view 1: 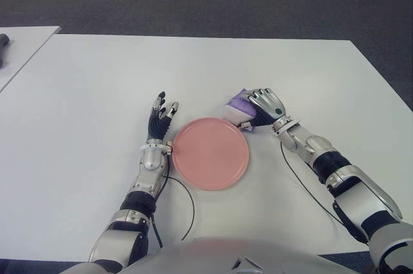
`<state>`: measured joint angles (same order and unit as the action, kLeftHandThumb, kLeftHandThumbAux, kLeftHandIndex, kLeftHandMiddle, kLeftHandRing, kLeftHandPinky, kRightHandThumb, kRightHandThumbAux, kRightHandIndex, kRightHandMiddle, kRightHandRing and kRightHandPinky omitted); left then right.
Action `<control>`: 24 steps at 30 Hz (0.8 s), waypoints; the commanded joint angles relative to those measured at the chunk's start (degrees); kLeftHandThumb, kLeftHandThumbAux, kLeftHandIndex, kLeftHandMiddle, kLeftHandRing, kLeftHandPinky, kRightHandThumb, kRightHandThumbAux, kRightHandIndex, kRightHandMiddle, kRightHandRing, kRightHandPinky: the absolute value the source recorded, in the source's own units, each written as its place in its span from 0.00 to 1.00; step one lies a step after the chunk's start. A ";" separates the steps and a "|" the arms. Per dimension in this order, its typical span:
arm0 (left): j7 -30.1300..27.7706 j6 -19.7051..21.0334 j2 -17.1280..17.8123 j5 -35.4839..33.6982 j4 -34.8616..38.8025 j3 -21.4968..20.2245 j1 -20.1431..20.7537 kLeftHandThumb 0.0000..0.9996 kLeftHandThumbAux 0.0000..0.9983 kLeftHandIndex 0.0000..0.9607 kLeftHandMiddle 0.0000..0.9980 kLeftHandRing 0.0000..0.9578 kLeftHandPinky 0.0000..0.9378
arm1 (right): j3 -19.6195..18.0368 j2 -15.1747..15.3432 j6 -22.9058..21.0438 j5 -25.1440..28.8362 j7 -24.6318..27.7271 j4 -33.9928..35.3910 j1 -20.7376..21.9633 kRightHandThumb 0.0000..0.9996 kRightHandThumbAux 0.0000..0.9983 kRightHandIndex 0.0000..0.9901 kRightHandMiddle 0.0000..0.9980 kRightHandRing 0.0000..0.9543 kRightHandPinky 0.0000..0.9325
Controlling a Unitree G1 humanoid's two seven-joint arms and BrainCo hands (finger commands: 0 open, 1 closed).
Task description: Put the tissue paper into the plate.
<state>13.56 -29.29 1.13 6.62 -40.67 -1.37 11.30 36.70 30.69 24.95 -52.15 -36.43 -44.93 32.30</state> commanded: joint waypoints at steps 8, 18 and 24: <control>0.20 0.46 -0.10 0.33 -1.66 -0.03 -1.07 0.00 0.44 0.00 0.00 0.00 0.00 | -3.73 0.95 -4.02 -0.62 -2.65 5.52 -5.29 0.75 0.71 0.45 0.89 0.93 0.91; -0.22 0.38 -0.03 -0.08 -2.22 -0.27 -0.76 0.00 0.45 0.00 0.00 0.00 0.00 | -12.92 3.70 -3.95 3.05 1.65 19.07 -3.93 0.75 0.71 0.45 0.89 0.91 0.83; -0.74 0.07 0.00 -0.63 -2.64 -0.43 -0.50 0.00 0.45 0.00 0.00 0.00 0.00 | -16.94 -0.29 -7.76 5.65 6.80 32.45 -5.73 0.75 0.71 0.45 0.89 0.91 0.83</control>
<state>13.55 -30.02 1.34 6.44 -41.58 -1.51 11.89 20.47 33.50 19.27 -47.70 -32.46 -17.78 27.45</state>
